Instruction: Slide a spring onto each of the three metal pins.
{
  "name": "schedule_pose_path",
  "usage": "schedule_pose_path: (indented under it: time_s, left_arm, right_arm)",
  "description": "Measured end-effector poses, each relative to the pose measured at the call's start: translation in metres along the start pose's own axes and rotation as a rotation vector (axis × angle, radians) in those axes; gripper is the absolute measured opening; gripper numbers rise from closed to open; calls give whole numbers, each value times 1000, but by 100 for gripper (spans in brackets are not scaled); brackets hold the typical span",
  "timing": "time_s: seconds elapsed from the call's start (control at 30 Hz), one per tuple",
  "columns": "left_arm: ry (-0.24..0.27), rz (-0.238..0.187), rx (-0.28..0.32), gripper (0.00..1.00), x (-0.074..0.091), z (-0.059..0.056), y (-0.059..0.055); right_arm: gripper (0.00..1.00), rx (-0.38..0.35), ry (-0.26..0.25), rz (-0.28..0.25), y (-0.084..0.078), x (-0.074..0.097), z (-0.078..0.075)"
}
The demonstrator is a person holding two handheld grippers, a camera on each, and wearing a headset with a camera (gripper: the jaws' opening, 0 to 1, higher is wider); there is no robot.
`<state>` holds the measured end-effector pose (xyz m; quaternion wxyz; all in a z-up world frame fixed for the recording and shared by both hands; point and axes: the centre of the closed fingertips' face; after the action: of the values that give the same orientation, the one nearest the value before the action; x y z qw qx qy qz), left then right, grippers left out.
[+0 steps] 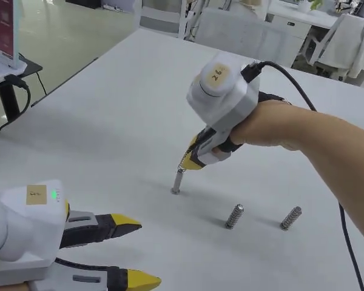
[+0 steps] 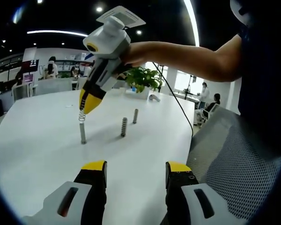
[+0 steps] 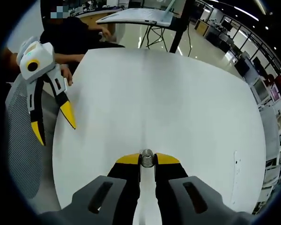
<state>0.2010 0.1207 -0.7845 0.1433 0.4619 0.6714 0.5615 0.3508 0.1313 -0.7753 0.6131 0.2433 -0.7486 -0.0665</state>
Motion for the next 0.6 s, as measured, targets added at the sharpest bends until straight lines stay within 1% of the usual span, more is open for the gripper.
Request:
schedule_pose_path:
  time_s: [0.37, 0.6]
  left_arm:
    - [2, -3, 8, 44, 1, 3, -1]
    - [9, -7, 11, 43, 3, 5, -1]
  right_arm:
    - [8, 0, 23, 20, -3, -8, 2]
    - [8, -14, 43, 38, -8, -18, 3]
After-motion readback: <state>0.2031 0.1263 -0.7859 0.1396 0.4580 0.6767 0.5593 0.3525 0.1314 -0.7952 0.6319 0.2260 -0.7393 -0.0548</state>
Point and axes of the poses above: the centre of the closed fingertips' face, and the gripper's own axes: x roughly backward along the fingers, z roughly to its left, y roughly out of its top, and after that the axes turned 11 degrees about x, right-handed
